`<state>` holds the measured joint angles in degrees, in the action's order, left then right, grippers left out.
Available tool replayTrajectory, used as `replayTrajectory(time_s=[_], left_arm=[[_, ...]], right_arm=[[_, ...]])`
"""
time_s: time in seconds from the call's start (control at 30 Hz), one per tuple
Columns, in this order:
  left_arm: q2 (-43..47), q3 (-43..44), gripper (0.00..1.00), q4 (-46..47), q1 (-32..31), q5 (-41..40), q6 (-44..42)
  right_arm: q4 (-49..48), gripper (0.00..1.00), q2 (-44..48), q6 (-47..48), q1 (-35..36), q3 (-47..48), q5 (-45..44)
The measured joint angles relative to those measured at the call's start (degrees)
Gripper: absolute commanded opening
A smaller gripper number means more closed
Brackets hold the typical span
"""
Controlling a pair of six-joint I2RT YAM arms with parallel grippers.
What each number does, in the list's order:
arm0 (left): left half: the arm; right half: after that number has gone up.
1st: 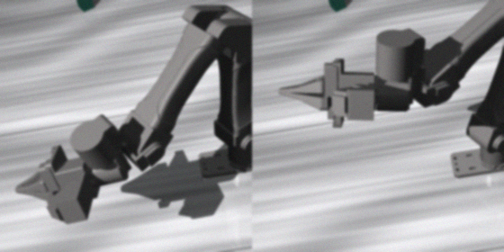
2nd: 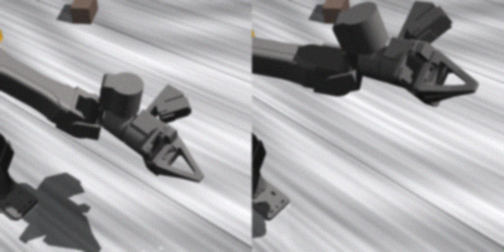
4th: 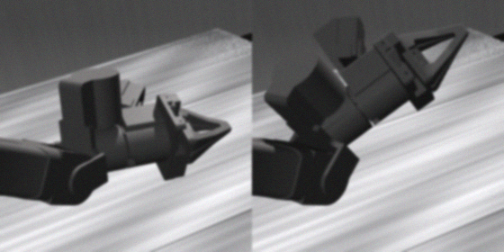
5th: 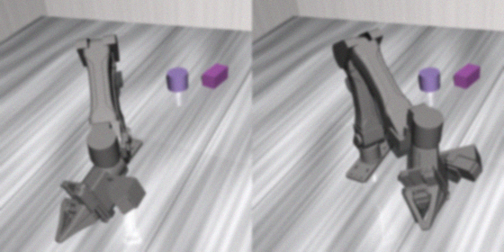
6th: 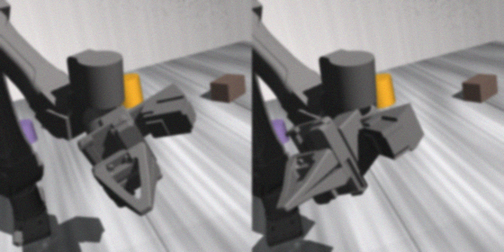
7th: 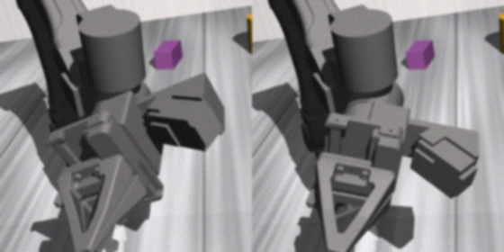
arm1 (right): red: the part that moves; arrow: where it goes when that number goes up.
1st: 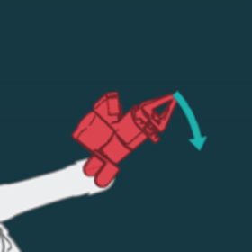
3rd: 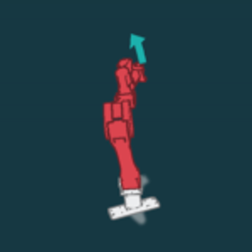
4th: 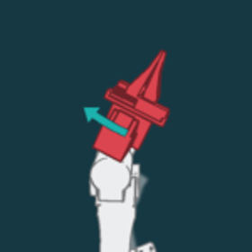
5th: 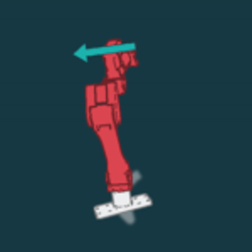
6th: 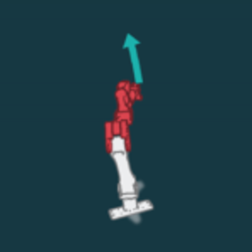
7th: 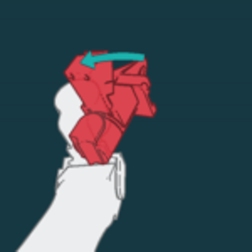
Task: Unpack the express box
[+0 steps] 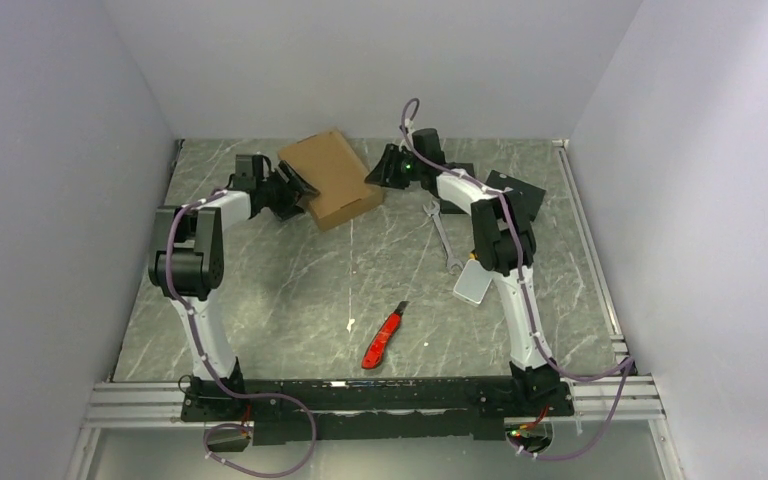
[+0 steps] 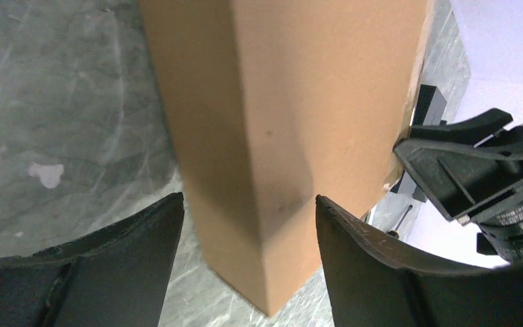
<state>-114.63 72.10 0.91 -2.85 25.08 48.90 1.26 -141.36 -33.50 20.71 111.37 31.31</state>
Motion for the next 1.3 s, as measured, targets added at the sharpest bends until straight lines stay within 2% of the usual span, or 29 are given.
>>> replayTrajectory(time_s=[0.2,0.33,0.43,0.57,0.67,0.77,0.93,1.07,1.13,1.2,1.3], left_arm=[[1.62,0.76,0.73,-7.41,-1.09,-2.14,-2.78],[8.66,-5.05,0.75,-12.92,-0.92,-3.69,-4.44],[14.08,-8.52,0.81,-20.11,-0.85,-6.25,-7.1],[19.93,-10.51,0.91,-29.49,-0.7,-10.12,-11.26],[24.68,-12.0,0.98,-35.26,-0.92,-11.76,-13.81],[28.98,-12.61,0.99,-39.93,-0.98,-13.14,-16.44],[33.38,-12.61,0.99,-44.46,-0.98,-13.22,-21.03],[32.94,-12.57,1.0,-44.46,-0.98,-9.6,-23.82],[31.78,-11.93,0.99,-44.44,-0.98,-8.04,-24.57],[29.16,-10.14,1.0,-44.33,-0.98,-6.71,-25.31],[24.94,-8.48,0.99,-42.03,-0.98,-3.67,-25.55]], right_arm=[[-2.67,0.4,11.32,-0.28,2.93,-16.92,-2.23],[-4.83,0.41,20.33,-2.01,7.1,-30.51,-3.39],[-8.15,0.45,26.34,-4.13,11.52,-40.04,-4.76],[-9.49,0.54,32.57,-5.03,18.69,-48.7,-6.91],[-6.71,0.69,37.31,-3.15,21.79,-53.29,-8.66],[-2.21,0.82,42.45,-0.17,22.16,-56.5,-12.17],[5.09,0.86,51.15,4.33,21.18,-59.39,-17.31],[4.68,0.86,52.33,4.52,20.87,-59.74,-16.92],[3.41,0.82,51.17,2.91,20.74,-59.74,-16.2],[1.7,0.74,48.68,0.52,20.68,-59.25,-15.74],[0.09,0.71,43.01,-2.75,20.63,-56.46,-15.21]])
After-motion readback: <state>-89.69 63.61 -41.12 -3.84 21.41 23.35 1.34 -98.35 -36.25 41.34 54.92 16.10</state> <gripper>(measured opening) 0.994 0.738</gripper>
